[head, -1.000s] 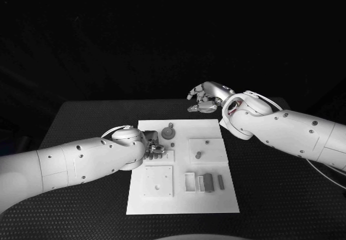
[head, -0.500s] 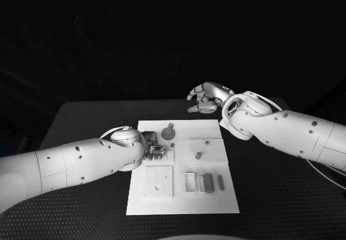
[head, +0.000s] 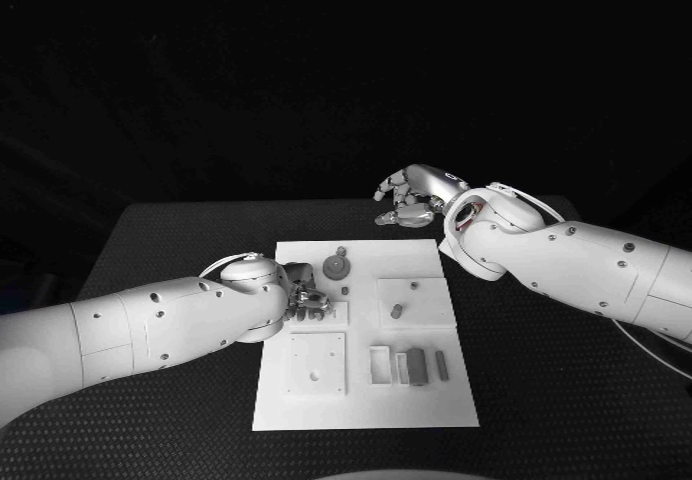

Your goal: Assemble the parts on the task board

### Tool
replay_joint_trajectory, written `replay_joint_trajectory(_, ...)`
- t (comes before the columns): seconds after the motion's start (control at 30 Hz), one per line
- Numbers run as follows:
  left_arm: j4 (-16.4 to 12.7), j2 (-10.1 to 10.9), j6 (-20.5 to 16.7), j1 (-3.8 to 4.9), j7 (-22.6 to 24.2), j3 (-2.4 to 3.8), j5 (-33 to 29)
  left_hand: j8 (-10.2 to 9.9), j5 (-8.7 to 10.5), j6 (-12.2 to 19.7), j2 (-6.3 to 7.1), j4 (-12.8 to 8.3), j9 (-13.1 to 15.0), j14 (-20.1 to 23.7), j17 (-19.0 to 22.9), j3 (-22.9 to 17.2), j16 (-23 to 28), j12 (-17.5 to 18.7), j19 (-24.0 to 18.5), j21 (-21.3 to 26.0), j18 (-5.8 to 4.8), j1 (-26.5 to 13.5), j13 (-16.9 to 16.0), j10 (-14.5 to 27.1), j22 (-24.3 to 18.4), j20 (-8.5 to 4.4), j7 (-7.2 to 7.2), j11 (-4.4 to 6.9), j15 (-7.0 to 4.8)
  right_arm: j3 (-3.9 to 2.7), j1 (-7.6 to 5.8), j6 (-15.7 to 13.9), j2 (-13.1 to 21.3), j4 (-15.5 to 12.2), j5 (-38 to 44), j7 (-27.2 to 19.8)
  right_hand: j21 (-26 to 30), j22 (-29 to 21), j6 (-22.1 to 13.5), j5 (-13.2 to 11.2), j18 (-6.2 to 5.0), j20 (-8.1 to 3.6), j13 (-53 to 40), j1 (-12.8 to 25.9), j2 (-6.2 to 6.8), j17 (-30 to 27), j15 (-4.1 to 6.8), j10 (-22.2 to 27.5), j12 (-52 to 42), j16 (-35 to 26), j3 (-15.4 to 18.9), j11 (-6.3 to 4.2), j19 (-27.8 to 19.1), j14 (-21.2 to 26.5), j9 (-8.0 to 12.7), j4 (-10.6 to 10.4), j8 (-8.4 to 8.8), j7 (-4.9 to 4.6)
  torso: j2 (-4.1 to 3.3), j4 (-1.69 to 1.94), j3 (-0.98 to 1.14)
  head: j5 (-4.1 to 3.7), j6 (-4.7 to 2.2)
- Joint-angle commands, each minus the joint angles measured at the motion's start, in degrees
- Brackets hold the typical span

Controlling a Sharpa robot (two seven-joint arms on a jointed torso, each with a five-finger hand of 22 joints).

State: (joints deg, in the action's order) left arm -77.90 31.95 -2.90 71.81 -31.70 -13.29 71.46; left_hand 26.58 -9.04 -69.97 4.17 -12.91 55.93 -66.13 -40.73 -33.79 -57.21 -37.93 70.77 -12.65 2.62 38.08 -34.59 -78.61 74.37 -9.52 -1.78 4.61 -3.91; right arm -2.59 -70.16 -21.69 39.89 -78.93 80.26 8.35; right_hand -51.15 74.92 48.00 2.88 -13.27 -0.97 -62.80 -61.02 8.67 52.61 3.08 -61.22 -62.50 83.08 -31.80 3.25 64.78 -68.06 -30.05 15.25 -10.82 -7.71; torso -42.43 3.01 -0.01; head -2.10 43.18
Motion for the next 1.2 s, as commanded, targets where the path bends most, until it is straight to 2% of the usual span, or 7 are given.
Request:
replay_joint_trajectory(0.03, -0.1, -0.1, 0.5, -0.39, 0.6, -0.20, -1.2, 0.1, 0.35, -0.1, 0.67, 0.4, 0.1, 0.0, 0.1, 0.3, -0.3, -0.3, 0.5, 0.3, -0.28, 0.2, 0.1, 0.2, 0.1, -0.01, 0.36, 0.06, -0.03, -0.03, 0.02, 0.6, 0.0, 0.0, 0.1, -0.4, 0.3, 0.7, -1.8, -0.1, -1.73, -0.07, 0.1, 0.6, -0.12, -0.1, -0.10, 0.4, -0.3, -0.2, 0.1, 0.01, 0.4, 0.4, 0.1, 0.0, -0.20, -2.10, -0.01, 0.02, -0.01, -0.04, 0.00)
replay_joint_trajectory(0.3, -0.2, 0.0, 0.4, -0.42, 0.9, -0.20, -1.6, 0.0, 3.49, 0.0, 3.88, 2.7, 0.1, 0.2, 0.3, 0.2, -0.4, -0.4, 0.7, 1.1, -0.27, 0.4, 0.2, 0.4, 0.3, -0.08, 0.35, 0.07, -0.10, -0.03, 0.05, 0.6, 0.1, 0.0, 0.1, -0.4, 0.3, 0.7, -1.8, -0.1, -1.73, -0.07, 0.1, 0.7, -0.11, -0.1, -0.10, 0.4, -0.3, -0.2, 0.1, 0.01, 0.4, 0.4, 0.1, -0.1, -0.19, -2.11, -0.01, 0.03, -0.03, -0.06, -0.01)
replay_joint_trajectory(0.6, -0.2, 0.1, 0.4, -0.47, 1.1, -0.20, -2.1, 0.0, 4.45, 0.1, 5.59, 4.1, 0.1, 0.3, 0.4, -0.2, -0.4, -0.4, 0.8, 1.4, -0.28, 0.7, 0.3, 0.5, 0.4, -0.11, 0.37, 0.06, -0.13, -0.03, 0.07, 0.6, 0.1, 0.0, 0.1, -0.4, 0.3, 0.7, -1.9, -0.1, -1.73, -0.07, 0.1, 0.7, -0.10, -0.1, -0.10, 0.4, -0.3, -0.2, 0.1, 0.01, 0.4, 0.4, 0.1, -0.1, -0.19, -2.11, 0.01, 0.02, -0.02, -0.08, -0.02)
replay_joint_trajectory(0.83, -0.2, 0.2, -0.2, -0.49, 1.2, -0.19, -3.5, 0.0, 2.44, 0.2, 3.37, 3.7, 0.2, 0.5, 0.5, 0.2, -0.6, -0.5, 0.8, 1.8, -0.39, 1.7, 0.3, 0.6, 0.7, -0.06, 0.45, 0.01, -0.09, -0.03, 0.09, 0.6, 0.1, 0.0, 0.0, -0.4, 0.3, 0.7, -1.9, -0.1, -1.73, -0.07, 0.1, 0.7, -0.13, -0.1, -0.10, 0.4, -0.4, -0.2, 0.1, 0.01, 0.4, 0.4, 0.1, -0.1, -0.19, -2.11, -0.01, -0.01, 0.00, -0.08, -0.06)
replay_joint_trajectory(1.03, -0.2, 0.2, -0.3, -0.50, 1.4, -0.18, -4.7, 0.0, -1.16, 0.3, -1.25, 1.5, 0.2, 0.6, 0.7, 1.1, -0.7, -0.5, 0.8, 2.3, -0.53, 2.4, 0.4, 0.7, 1.2, -0.04, 0.52, -0.06, -0.06, -0.03, 0.09, 0.6, 0.1, 0.1, 0.0, -0.4, 0.3, 0.7, -1.9, -0.1, -1.73, -0.08, 0.1, 0.8, -0.16, -0.1, -0.11, 0.4, -0.4, -0.2, 0.1, 0.01, 0.4, 0.4, 0.1, -0.2, -0.19, -2.11, 0.01, 0.02, 0.00, -0.07, -0.05)
replay_joint_trajectory(1.17, -0.1, 0.4, -0.4, -0.50, 1.5, -0.17, -4.7, -0.1, -1.67, 0.3, -0.79, 1.1, 0.2, 0.6, 0.8, 1.6, -0.6, -0.5, 0.9, 2.5, -0.57, 1.9, 0.4, 0.8, 1.3, -0.04, 0.56, -0.08, -0.05, -0.03, 0.09, 0.6, 0.1, 0.1, 0.0, -0.4, 0.3, 0.7, -1.9, -0.1, -1.73, -0.08, 0.1, 0.8, -0.15, -0.1, -0.11, 0.3, -0.4, -0.2, 0.1, 0.01, 0.4, 0.4, 0.1, -0.2, -0.19, -2.11, -0.01, 0.03, -0.01, -0.07, -0.06)
replay_joint_trajectory(1.2, -0.1, 0.4, -0.5, -0.51, 1.5, -0.17, -4.7, -0.1, -0.12, 0.3, 0.15, 1.3, 0.1, 0.6, 0.8, 1.8, -0.6, -0.5, 0.9, 2.6, -0.52, 1.4, 0.5, 0.8, 1.3, -0.09, 0.54, -0.06, -0.08, -0.03, 0.09, 0.6, 0.1, 0.2, 0.0, -0.4, 0.4, 0.7, -1.9, -0.1, -1.73, -0.08, 0.1, 0.8, -0.15, -0.1, -0.11, 0.3, -0.4, -0.2, 0.1, 0.01, 0.4, 0.4, 0.1, -0.2, -0.19, -2.11, -0.01, 0.02, 0.00, -0.08, -0.07)
